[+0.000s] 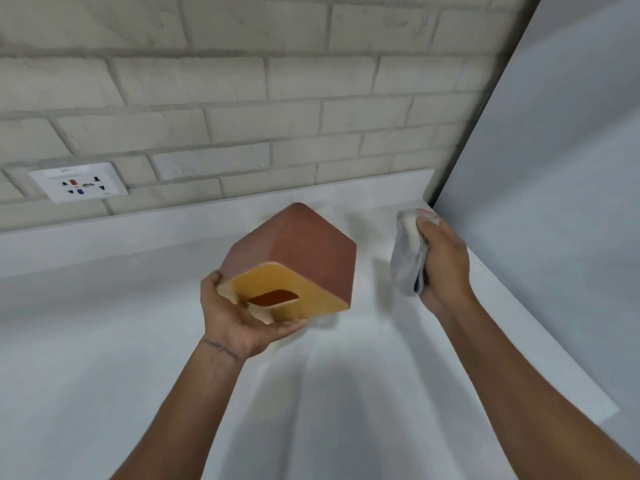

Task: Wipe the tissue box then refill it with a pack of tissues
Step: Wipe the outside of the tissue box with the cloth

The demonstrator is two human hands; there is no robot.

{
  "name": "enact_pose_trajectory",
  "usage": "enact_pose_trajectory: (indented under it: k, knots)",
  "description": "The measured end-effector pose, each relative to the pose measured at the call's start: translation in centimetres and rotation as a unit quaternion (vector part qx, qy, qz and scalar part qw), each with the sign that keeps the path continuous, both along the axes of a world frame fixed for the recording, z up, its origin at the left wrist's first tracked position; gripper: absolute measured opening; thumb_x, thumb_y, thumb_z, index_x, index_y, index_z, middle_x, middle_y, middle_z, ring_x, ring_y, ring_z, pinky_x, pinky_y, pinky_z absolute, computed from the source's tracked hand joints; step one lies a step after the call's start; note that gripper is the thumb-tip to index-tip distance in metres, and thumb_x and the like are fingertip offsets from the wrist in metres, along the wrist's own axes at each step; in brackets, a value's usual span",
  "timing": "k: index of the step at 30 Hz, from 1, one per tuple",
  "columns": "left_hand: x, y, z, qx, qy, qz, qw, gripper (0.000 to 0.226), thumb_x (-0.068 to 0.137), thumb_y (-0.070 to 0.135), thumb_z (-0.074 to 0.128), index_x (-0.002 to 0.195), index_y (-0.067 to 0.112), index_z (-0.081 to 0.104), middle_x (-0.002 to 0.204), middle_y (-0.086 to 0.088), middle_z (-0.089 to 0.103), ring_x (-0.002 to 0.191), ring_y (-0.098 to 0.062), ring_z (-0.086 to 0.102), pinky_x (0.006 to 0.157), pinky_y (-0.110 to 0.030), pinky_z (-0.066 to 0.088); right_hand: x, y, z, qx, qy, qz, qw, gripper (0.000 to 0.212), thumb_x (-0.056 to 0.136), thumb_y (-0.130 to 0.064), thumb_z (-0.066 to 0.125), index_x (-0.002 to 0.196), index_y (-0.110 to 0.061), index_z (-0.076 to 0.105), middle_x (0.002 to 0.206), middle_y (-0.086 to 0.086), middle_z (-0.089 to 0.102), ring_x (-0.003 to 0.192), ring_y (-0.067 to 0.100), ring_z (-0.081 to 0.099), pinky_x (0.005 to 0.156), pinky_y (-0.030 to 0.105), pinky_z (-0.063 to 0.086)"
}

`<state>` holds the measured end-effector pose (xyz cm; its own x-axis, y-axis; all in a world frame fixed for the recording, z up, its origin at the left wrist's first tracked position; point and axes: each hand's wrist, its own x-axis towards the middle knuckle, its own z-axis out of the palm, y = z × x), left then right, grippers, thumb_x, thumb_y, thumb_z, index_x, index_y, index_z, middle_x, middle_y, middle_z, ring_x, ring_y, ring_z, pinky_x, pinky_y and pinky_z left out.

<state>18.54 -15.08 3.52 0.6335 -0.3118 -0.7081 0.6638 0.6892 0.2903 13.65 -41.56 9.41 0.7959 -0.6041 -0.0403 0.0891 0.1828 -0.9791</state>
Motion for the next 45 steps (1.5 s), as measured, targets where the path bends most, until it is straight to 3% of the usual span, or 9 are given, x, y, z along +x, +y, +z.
enact_pose_trajectory:
  k: [6,11,16,21,25,29,35,40,45]
  knots:
    - [-0.6,-0.6,-0.7,-0.023,-0.021,-0.012,0.999,0.069,0.093,0.069,0.038,0.139,0.021,0.057,0.134,-0.025,0.063,0.121,-0.060,0.055,0.090,-0.083,0.044,-1.7,4.1,1.0,-0.178,-0.063,0.010,0.982,0.014,0.096,-0.011,0.057,0.102,-0.017,0.068,0.106,-0.009,0.070,0.100,0.009,0.064,0.086,0.027,0.047]
    - [-1.8,-2.5,-0.2,-0.006,-0.018,-0.052,0.998,0.071,0.095,0.071,0.036,0.133,0.016,0.060,0.124,-0.025,0.070,0.117,-0.056,0.059,0.093,-0.080,0.044,-0.6,7.0,1.0,-0.513,-0.140,0.158,0.832,0.018,0.097,-0.013,0.057,0.109,-0.019,0.069,0.105,0.001,0.060,0.103,0.015,0.057,0.086,0.029,0.047]
    - [-2.0,-2.1,0.0,0.005,-0.010,-0.019,1.000,0.065,0.093,0.067,0.045,0.136,0.020,0.059,0.131,-0.021,0.065,0.118,-0.056,0.058,0.088,-0.084,0.044,0.7,3.9,1.3,-0.390,-0.012,0.001,0.921,0.017,0.098,-0.016,0.053,0.103,-0.024,0.067,0.111,-0.017,0.064,0.110,-0.002,0.055,0.095,0.026,0.044]
    - [-2.0,-2.5,0.6,0.004,-0.014,-0.034,0.999,0.069,0.091,0.068,0.048,0.135,0.016,0.061,0.128,-0.022,0.068,0.116,-0.055,0.061,0.091,-0.083,0.042,-2.0,8.3,2.5,-0.520,-0.163,0.163,0.823,0.017,0.095,-0.012,0.059,0.107,-0.016,0.071,0.103,0.002,0.058,0.102,0.015,0.057,0.084,0.023,0.045]
    - [-2.5,-3.0,1.1,0.029,-0.014,-0.025,0.999,0.063,0.090,0.066,0.050,0.132,0.021,0.061,0.127,-0.020,0.067,0.116,-0.052,0.061,0.094,-0.080,0.044,-0.5,7.2,3.5,-0.505,-0.114,0.129,0.846,0.017,0.096,-0.020,0.058,0.107,-0.019,0.071,0.101,-0.006,0.057,0.098,0.007,0.056,0.082,0.023,0.042]
    - [-2.7,-2.8,1.3,0.031,-0.017,-0.038,0.999,0.063,0.089,0.066,0.050,0.127,0.019,0.065,0.125,-0.020,0.069,0.116,-0.053,0.060,0.094,-0.079,0.044,-0.7,6.9,3.1,-0.575,-0.161,0.192,0.779,0.015,0.094,-0.014,0.063,0.104,-0.018,0.072,0.102,-0.001,0.060,0.099,0.017,0.056,0.089,0.029,0.043]
    - [-2.6,-2.5,1.5,0.037,-0.005,-0.054,0.998,0.072,0.090,0.077,0.043,0.137,0.024,0.058,0.129,-0.018,0.067,0.118,-0.055,0.058,0.092,-0.083,0.042,-0.5,3.5,0.2,-0.233,-0.007,0.081,0.969,0.015,0.102,-0.027,0.051,0.104,-0.029,0.065,0.110,-0.013,0.068,0.108,0.009,0.062,0.097,0.040,0.049]
    - [-2.3,-2.6,1.9,0.120,-0.039,-0.153,0.980,0.094,0.077,0.100,0.026,0.143,0.036,0.047,0.135,-0.022,0.058,0.121,-0.063,0.054,0.102,-0.083,0.036,-2.2,3.7,-0.9,-0.133,-0.027,0.121,0.983,0.025,0.102,-0.040,0.046,0.120,-0.030,0.059,0.124,-0.008,0.065,0.113,0.011,0.062,0.092,0.033,0.053]
    - [-2.6,-1.8,2.8,0.352,-0.209,-0.231,0.883,0.096,0.079,0.095,0.007,0.157,0.045,0.033,0.154,-0.006,0.050,0.132,-0.034,0.053,0.116,-0.067,0.032,-2.3,2.0,-1.3,-0.157,0.020,0.080,0.984,0.030,0.101,-0.052,0.040,0.121,-0.038,0.058,0.123,-0.010,0.062,0.111,0.005,0.061,0.091,0.029,0.051]
